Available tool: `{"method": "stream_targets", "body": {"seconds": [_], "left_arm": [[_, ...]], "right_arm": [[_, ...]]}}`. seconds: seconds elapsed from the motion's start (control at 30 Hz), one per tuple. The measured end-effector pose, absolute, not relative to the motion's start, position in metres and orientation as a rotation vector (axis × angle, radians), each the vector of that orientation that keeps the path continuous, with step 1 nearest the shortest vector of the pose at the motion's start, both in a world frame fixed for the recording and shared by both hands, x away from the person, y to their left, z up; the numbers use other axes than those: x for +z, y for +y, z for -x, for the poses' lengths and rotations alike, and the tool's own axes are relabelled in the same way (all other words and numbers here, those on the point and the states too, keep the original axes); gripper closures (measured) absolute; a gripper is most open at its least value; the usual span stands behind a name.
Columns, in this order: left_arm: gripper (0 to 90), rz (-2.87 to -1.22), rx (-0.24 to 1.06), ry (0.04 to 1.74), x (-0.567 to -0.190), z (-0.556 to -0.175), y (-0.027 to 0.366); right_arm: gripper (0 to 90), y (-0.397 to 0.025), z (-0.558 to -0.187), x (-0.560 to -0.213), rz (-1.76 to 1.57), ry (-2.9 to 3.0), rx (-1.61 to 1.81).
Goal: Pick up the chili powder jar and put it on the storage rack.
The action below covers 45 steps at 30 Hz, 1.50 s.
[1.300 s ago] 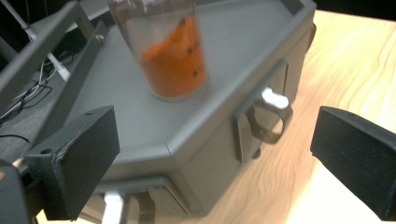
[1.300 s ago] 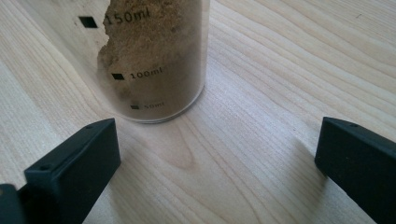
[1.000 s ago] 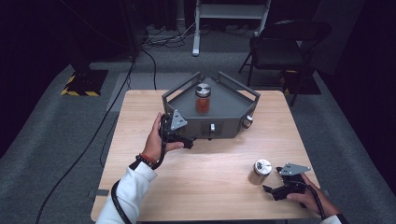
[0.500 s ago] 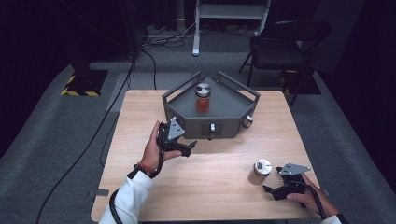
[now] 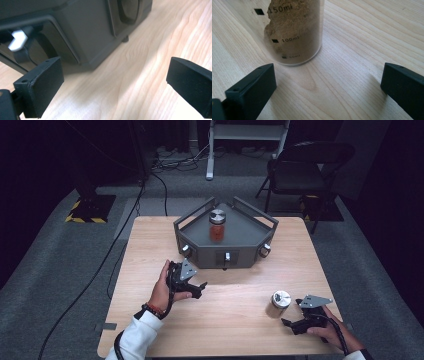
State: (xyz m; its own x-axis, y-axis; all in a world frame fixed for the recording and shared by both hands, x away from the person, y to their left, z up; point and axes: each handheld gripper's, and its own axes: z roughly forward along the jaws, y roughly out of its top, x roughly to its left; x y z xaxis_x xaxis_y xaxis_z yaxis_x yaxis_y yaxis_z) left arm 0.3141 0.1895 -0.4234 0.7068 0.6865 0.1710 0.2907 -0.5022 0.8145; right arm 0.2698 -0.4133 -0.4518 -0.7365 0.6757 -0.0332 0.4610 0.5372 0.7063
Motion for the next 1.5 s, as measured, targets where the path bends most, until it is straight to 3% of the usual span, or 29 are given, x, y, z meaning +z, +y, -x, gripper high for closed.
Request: {"method": "stream_targets", "body": {"seconds": [0.7,1.5], "left_arm": [[1.0,-2.129,0.502,0.794,-0.439,-0.298,0.207],[1.1,-2.25,0.506,0.868,-0.447,-0.273,0.233]], "right_arm": [[0.0,-0.413,-0.27,-0.451,-0.944,2.479,1.003],[0.0,-0.413,-0.271,-0.451,-0.942,2.481,1.001]]}}
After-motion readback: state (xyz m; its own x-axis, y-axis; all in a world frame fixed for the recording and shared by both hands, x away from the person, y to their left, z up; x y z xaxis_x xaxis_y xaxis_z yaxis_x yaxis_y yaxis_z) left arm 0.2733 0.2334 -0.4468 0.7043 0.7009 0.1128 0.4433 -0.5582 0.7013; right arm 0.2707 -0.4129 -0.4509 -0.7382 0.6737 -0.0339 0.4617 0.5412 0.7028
